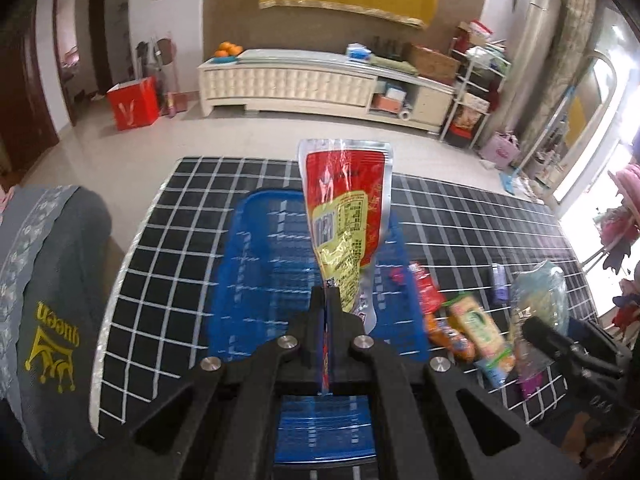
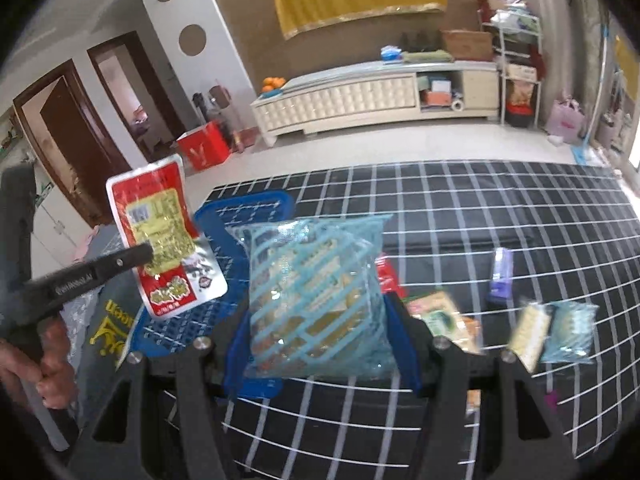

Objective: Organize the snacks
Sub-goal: 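Carry the pouch into the blue basket and open left tool while right holds bag, then lower the blue mesh bag into the basket and open the right tool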

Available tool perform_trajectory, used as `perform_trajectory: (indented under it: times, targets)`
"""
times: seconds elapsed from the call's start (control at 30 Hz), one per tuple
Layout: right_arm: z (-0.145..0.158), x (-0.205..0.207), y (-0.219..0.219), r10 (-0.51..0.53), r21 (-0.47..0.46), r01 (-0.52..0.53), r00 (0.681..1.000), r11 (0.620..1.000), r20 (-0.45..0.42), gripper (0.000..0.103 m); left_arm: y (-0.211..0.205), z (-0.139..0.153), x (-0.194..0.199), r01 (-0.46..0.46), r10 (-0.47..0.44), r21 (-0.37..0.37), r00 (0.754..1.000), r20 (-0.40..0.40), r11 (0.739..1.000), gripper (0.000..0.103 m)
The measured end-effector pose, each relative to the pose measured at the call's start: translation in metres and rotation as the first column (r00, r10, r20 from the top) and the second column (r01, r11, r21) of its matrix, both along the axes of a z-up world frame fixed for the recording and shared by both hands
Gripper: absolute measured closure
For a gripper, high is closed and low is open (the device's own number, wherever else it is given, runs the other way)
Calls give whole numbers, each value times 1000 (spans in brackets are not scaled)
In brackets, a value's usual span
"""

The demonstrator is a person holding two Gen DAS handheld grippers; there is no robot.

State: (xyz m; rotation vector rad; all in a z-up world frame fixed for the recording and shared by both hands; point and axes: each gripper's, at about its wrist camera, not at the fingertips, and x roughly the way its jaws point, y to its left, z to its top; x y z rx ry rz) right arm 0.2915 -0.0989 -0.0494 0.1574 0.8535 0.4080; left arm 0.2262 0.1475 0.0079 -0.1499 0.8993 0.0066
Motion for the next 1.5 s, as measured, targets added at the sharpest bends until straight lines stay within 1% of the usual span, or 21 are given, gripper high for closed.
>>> perform_trajectory:
  times: [0.1, 0.23, 0.33, 0.43, 0.5, 0.57, 0.7, 0.8, 0.83, 0.9, 0.97, 1.03, 1.07, 1.13, 1.3, 1.43, 1.5]
  targets:
    - [-4, 5, 14, 18, -7, -18, 1000, 1000, -11, 37, 23, -13, 2, -32, 32, 4, 999, -20, 999, 103]
    - [-10, 0, 28, 28, -33, -28, 999, 999, -19, 37, 41, -39, 15, -65, 66, 23, 994, -86, 998, 103]
    - [-12, 2, 33, 27, -60, -28, 999, 998, -18, 37, 38, -55, 22, -49, 53, 42, 993, -103, 998, 103]
    - [-16, 2, 36, 22, -57, -24, 999, 998, -29, 37, 33, -69, 27, -28, 33, 48, 991, -127, 998, 103]
    - [-21, 3, 39, 20, -60, -23, 999, 998, -46, 37, 33, -79, 31, -26, 33, 52, 989, -144, 998, 103]
    - [-23, -2, 41, 17, -63, -21, 999, 998, -52, 37, 32, -88, 34, -32, 43, 70, 987, -155, 997, 103]
    - [-27, -2, 41, 11, -59, -15, 998, 998, -62, 37, 23, -91, 37, -4, 24, 130, 989, -146, 991, 102]
    - [-31, -3, 42, 11, -56, -16, 997, 998, -73, 37, 18, -90, 40, 23, -4, 134, 991, -136, 991, 102]
    - [-30, -4, 43, 12, -56, -16, 997, 998, -76, 37, 17, -91, 42, 21, -1, 140, 990, -141, 990, 102]
    - [-32, -4, 43, 12, -53, -17, 997, 998, -80, 37, 17, -90, 43, 16, 5, 143, 990, -141, 990, 95]
    - [-32, -4, 44, 15, -51, -19, 996, 999, -82, 37, 15, -87, 42, 34, -15, 144, 992, -127, 989, 72]
    - [-33, -5, 44, 15, -46, -19, 996, 999, -85, 37, 12, -86, 40, 50, -33, 145, 993, -116, 988, 57]
    - [-33, -5, 44, 17, -42, -21, 996, 999, -86, 37, 10, -84, 39, 56, -40, 151, 994, -107, 987, 54]
    - [-32, -5, 44, 20, -38, -23, 996, 999, -88, 37, 8, -85, 38, 59, -43, 150, 993, -108, 987, 50]
    - [-29, -6, 43, 22, -30, -24, 996, 999, -85, 37, 11, -81, 34, 49, -37, 115, 993, -109, 992, 50]
    - [-25, -3, 44, 25, -20, -26, 996, 999, -81, 37, 13, -61, 23, 51, -45, 100, 997, -68, 994, 50]
    - [-23, -2, 45, 30, -18, -31, 997, 999, -76, 37, 13, -51, 19, 62, -57, 91, 997, -54, 994, 48]
